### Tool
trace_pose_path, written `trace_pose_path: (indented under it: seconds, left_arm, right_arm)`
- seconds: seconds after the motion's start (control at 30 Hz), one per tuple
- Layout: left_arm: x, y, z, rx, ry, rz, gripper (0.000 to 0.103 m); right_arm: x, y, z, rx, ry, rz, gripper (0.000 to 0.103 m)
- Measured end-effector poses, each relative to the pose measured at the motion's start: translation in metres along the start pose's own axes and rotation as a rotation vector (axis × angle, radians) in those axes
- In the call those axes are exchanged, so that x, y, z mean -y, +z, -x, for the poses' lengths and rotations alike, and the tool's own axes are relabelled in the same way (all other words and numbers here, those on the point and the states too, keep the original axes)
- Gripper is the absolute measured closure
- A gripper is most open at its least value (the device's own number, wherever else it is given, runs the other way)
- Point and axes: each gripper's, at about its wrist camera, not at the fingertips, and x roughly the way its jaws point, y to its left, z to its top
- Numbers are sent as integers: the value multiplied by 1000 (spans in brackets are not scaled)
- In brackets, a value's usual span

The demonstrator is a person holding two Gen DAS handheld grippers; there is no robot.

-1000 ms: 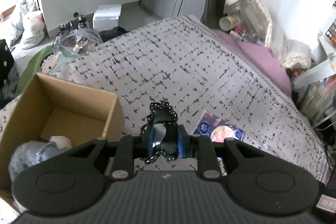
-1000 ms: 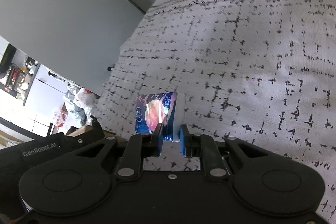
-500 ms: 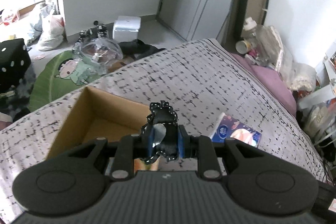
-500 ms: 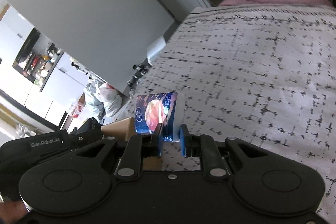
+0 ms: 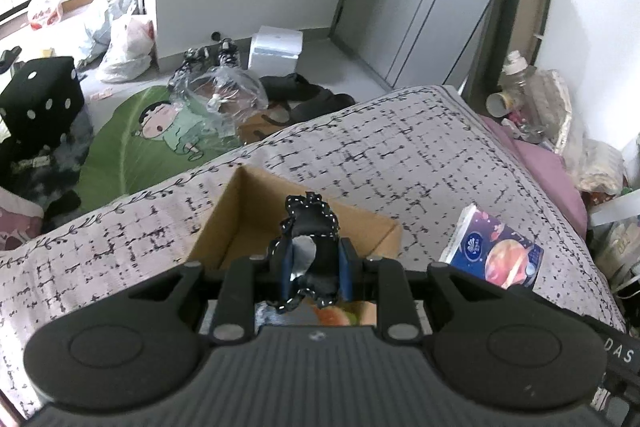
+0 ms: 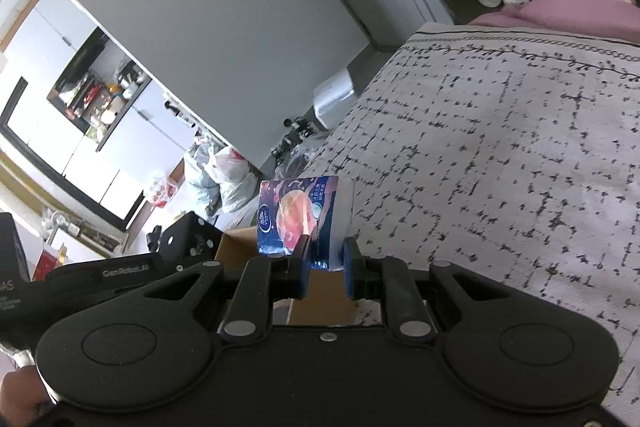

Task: Organize soft objects
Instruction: 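Carry the scrunchie and tissue box over the box and open both grippers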

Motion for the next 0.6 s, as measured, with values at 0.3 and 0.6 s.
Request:
trace_pose_path:
  seconds: [0.3,0.6]
  left_arm:
    - [-23,-3,-16,-32,3,27,80]
    - [-39,-2,-33,-58,-17,52,78]
  right_arm:
    - [-21,-13,-24,-42,4,36,87]
    - [-29,-23,-43,-78,-13,61,87]
